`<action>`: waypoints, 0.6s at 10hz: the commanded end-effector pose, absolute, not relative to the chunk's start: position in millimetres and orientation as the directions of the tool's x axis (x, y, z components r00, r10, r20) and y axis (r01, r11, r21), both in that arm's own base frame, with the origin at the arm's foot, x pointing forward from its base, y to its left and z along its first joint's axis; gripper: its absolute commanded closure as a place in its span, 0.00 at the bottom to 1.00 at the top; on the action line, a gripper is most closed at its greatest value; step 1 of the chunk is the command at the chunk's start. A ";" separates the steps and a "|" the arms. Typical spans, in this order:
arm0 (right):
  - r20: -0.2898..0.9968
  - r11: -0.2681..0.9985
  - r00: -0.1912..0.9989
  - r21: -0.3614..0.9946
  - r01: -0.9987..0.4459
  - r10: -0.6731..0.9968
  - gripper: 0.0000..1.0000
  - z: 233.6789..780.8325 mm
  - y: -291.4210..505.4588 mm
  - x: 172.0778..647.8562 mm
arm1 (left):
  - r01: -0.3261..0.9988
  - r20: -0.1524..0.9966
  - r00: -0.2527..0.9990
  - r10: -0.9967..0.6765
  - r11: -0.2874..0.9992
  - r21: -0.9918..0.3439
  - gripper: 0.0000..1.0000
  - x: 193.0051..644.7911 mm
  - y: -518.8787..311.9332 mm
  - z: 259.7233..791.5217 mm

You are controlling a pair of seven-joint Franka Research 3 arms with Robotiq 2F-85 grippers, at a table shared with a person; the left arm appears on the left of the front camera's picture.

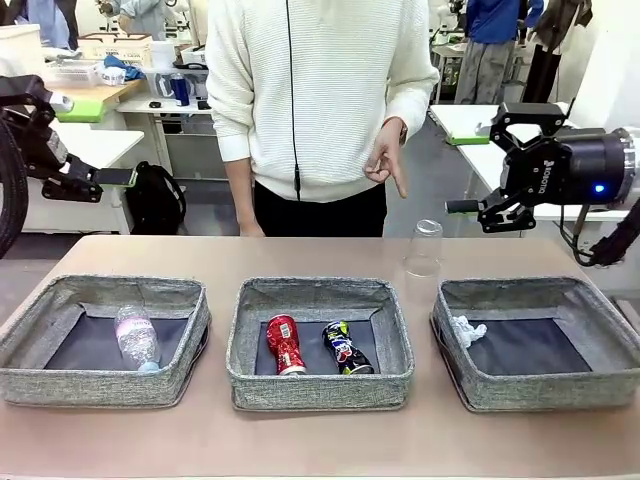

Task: Sort the waste into the appropriate baskets.
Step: Pick up the waste item pointed out by the person.

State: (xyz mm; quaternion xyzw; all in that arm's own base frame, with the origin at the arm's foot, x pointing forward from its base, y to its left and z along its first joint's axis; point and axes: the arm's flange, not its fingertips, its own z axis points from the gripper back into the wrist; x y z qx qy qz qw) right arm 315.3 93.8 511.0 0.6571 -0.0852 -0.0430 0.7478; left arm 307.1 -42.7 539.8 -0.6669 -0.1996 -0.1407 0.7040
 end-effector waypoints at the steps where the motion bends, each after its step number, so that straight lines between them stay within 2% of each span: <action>1: 0.062 0.130 0.983 0.991 -0.039 -0.173 0.00 514.3 94.5 316.0 | 0.483 0.486 0.871 0.075 0.053 -0.874 0.00 306.7 -44.7 537.9; 6: 0.062 0.130 0.983 0.991 -0.039 -0.173 0.00 514.3 94.5 316.0 | 0.483 0.486 0.871 0.075 0.053 -0.874 0.00 306.7 -44.7 537.9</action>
